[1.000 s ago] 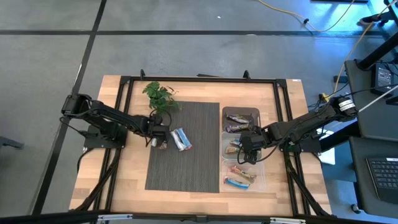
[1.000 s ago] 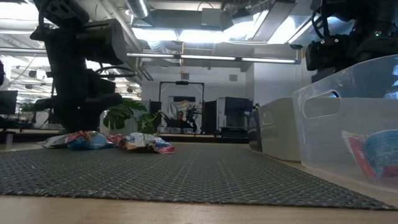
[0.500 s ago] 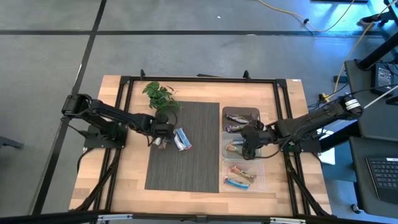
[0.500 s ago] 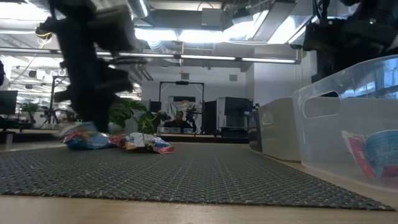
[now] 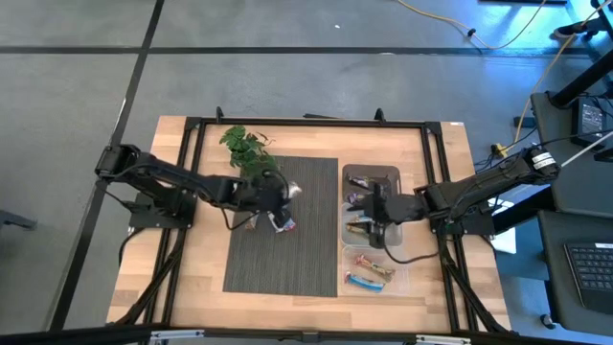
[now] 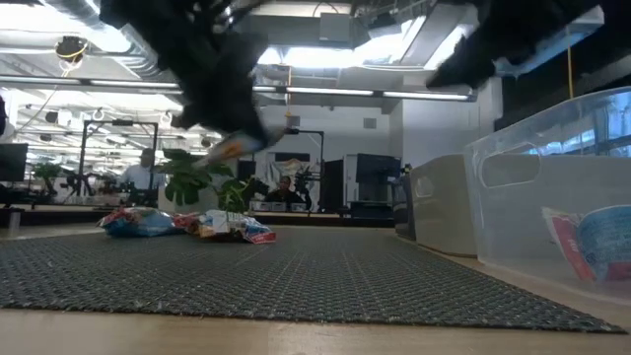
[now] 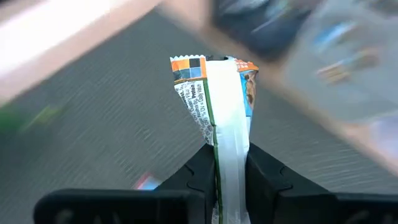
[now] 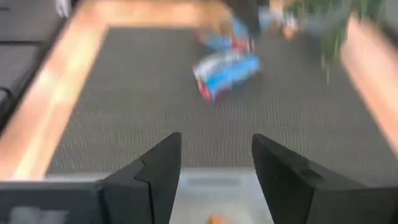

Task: Pick and place Granola Bars by type
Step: Put the yellow granola bar into the gray bin

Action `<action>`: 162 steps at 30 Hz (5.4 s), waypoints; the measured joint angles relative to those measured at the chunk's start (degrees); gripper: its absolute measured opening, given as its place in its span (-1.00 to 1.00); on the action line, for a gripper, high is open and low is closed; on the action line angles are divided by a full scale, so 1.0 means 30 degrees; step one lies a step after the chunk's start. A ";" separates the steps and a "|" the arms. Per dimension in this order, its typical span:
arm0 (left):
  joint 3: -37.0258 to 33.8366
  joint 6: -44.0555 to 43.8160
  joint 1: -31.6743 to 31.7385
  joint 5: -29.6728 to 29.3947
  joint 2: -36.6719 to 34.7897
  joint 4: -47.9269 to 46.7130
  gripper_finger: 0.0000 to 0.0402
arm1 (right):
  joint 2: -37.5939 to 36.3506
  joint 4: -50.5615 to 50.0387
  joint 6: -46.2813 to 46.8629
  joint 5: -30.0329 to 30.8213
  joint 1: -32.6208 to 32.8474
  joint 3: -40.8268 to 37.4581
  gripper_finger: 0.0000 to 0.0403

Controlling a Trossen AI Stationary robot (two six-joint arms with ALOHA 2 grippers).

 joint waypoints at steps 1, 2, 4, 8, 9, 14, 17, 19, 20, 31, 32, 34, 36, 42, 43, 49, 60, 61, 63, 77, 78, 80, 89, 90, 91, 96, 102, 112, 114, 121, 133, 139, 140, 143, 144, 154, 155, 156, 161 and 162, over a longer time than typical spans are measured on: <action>0.0001 0.0837 -0.0139 0.0188 0.0000 0.1094 -0.74 | 0.0000 0.0566 -0.0499 -0.0008 0.0000 0.0000 -0.01; 0.0007 0.1688 -0.0300 0.0342 0.0000 0.2163 -0.74 | 0.0000 0.1030 -0.0939 0.0000 0.0000 0.0000 -0.01; 0.0007 0.3326 -0.0682 0.0404 0.0000 0.4420 -0.74 | 0.0016 0.1729 -0.1421 -0.0001 0.0000 0.0000 -0.01; 0.0015 0.6600 -0.1379 0.0425 0.0000 0.8098 -0.72 | 0.0552 0.2970 -0.1873 -0.0001 0.0000 0.0000 -0.01; 0.0015 0.7189 -0.1527 0.0425 0.0000 0.8715 -0.72 | 0.0855 0.3560 -0.1960 -0.0009 0.0000 0.0000 -0.01; 0.0022 0.9255 -0.1910 0.1149 -0.0015 1.1018 -0.72 | 0.2588 0.6974 -0.3623 -0.0016 0.0000 0.0000 -0.01; 0.0022 1.0021 -0.1979 0.1860 -0.0015 1.1368 -0.73 | 0.3714 0.9738 -0.4458 -0.0024 0.0000 0.0000 -0.01; 0.0022 1.0063 -0.1987 0.1932 -0.0015 1.1374 -0.74 | 0.4293 1.0968 -0.4513 -0.0023 -0.0001 0.0000 -0.01; 0.0022 1.0057 -0.1987 0.1941 -0.0015 1.1373 -0.74 | 0.4529 1.1529 -0.4435 -0.0030 0.0000 0.0000 -0.01; 0.0022 1.0697 -0.1979 0.1948 -0.0015 1.1380 -0.73 | 0.5939 1.2575 -0.4981 -0.0032 0.0000 0.0000 0.00; 0.0022 1.0712 -0.1979 0.1948 -0.0015 1.1380 -0.73 | 0.6003 1.2575 -0.5013 -0.0030 0.0000 0.0000 0.02; 0.0022 1.0717 -0.1979 0.1948 -0.0015 1.1385 -0.74 | 0.6134 1.2604 -0.5181 -0.0038 -0.0109 0.0000 0.09; 0.0022 1.0712 -0.1958 0.1947 -0.0015 1.1377 -0.74 | 0.6207 1.2673 -0.5209 -0.0052 -0.0348 0.0000 0.19; 0.0022 1.0712 -0.1958 0.1941 -0.0015 1.1384 -0.71 | 0.6207 1.3297 -0.4922 -0.0045 -0.1713 -0.0007 0.52; 0.0022 1.0714 -0.1958 0.1941 -0.0015 1.1382 -0.71 | 0.6200 1.3304 -0.4750 -0.0059 -0.1850 -0.0007 0.55; 0.0022 1.1203 -0.1958 0.1936 -0.0015 1.1387 -0.74 | 0.6200 1.3976 -0.4350 -0.3112 -0.2222 -0.0007 0.60; 0.0022 1.2469 -0.1898 0.2442 -0.0015 1.3147 -0.71 | 0.6789 1.7014 -0.3828 -0.3229 -0.2442 -0.0015 0.60; 0.0022 1.2544 -0.1838 0.2738 -0.0015 1.3442 -0.71 | 0.6963 1.7321 -0.3767 -0.3229 -0.2549 -0.0015 0.60; 0.0022 1.2561 -0.1728 0.3336 -0.0015 1.3800 -0.72 | 0.7344 1.7889 -0.3770 -0.3388 -0.2770 -0.0015 0.60; 0.0022 1.2548 -0.1044 0.3671 -0.0015 1.3640 -0.73 | 0.9615 1.8599 -0.3395 -0.6539 -0.3254 0.1836 0.52; 0.0022 1.2556 -0.1047 0.3675 -0.0015 1.3519 -0.74 | 0.9651 1.8336 -0.3402 -0.6537 -0.3283 0.1925 0.48; 0.0018 1.2563 -0.1047 0.3840 -0.0015 1.3377 -0.74 | 0.9670 1.8025 -0.3385 -0.6544 -0.3351 0.1945 0.38; 0.0022 1.2854 -0.1083 0.3944 -0.0015 1.3333 -0.69 | 0.9675 1.8010 -0.3395 -0.6529 -0.3348 0.1945 -0.11; 0.0022 1.2854 -0.1083 0.3944 -0.0015 1.3347 -0.69 | 0.9675 1.7996 -0.3397 -0.6537 -0.3344 0.1945 -0.15; 0.0022 1.2854 -0.1083 0.3944 -0.0015 1.3351 -0.69 | 0.9675 1.7987 -0.3404 -0.6537 -0.3344 0.1945 -0.19; 0.0022 1.2862 -0.1089 0.3944 -0.0015 1.3354 -0.70 | 0.9675 1.7959 -0.3424 -0.6507 -0.3351 0.1945 -0.33; 0.0015 1.2726 -0.1091 0.3851 -0.0008 1.3311 -0.67 | 0.9658 1.7635 -0.3434 -0.6161 -0.3344 0.1945 -0.38; 0.0015 1.2497 -0.1574 0.3791 -0.0007 1.3196 -0.23 | 0.9486 1.6732 -0.3438 -0.5903 -0.3351 0.1944 -0.39; 0.0015 1.2497 -0.1630 0.3700 -0.0007 1.2738 -0.18 | 0.9246 1.6012 -0.3438 -0.5886 -0.3359 0.1938 -0.39; 0.0015 1.1411 -0.1608 0.3328 -0.0007 1.0355 -0.15 | 0.7702 1.1851 -0.3352 -0.4870 -0.3359 0.1931 -0.39; 0.0015 0.9491 -0.1623 0.3274 -0.0007 0.6178 -0.15 | 0.5386 0.1495 -0.0315 -0.4664 -0.3381 0.1931 -0.39; 0.0015 0.8211 -0.1623 0.3243 -0.0012 0.3553 -0.15 | 0.4568 -0.2413 0.1036 -0.4861 -0.3322 0.1931 -0.39; 0.0015 0.7892 -0.1618 0.3238 -0.0015 0.3200 -0.15 | 0.4371 -0.3043 0.1297 -0.4861 -0.3322 0.1931 -0.39; 0.0015 0.7370 -0.1615 0.3230 -0.0015 0.2255 -0.15 | 0.3787 -0.4971 0.2196 -0.4892 -0.3322 0.1931 -0.39; 0.0015 0.7339 -0.1615 0.3230 -0.0015 0.2031 -0.15 | 0.3587 -0.5712 0.2450 -0.4901 -0.3322 0.1931 -0.39; 0.0015 0.7015 -0.1637 0.3289 -0.0015 -0.0118 -0.15 | 0.3485 -1.1598 0.4667 -0.5894 -0.3322 0.1302 -0.39; 0.0015 0.6783 -0.1637 0.3282 -0.0015 -0.0646 -0.15 | 0.3531 -1.1738 0.4707 -0.5959 -0.3322 0.1186 -0.39; 0.0015 0.6388 -0.1643 0.3281 -0.0015 -0.1255 -0.15 | 0.3551 -1.1727 0.4707 -0.6014 -0.3322 0.1084 -0.39; 0.0015 0.2024 -0.1403 0.2721 -0.0015 -0.4666 -0.15 | 0.3614 -1.1402 0.4700 -0.6041 -0.3322 0.0874 -0.39; 0.0015 0.0971 -0.1352 0.2396 -0.0015 -0.5457 -0.15 | 0.3614 -1.1283 0.4660 -0.6046 -0.3322 0.0874 -0.39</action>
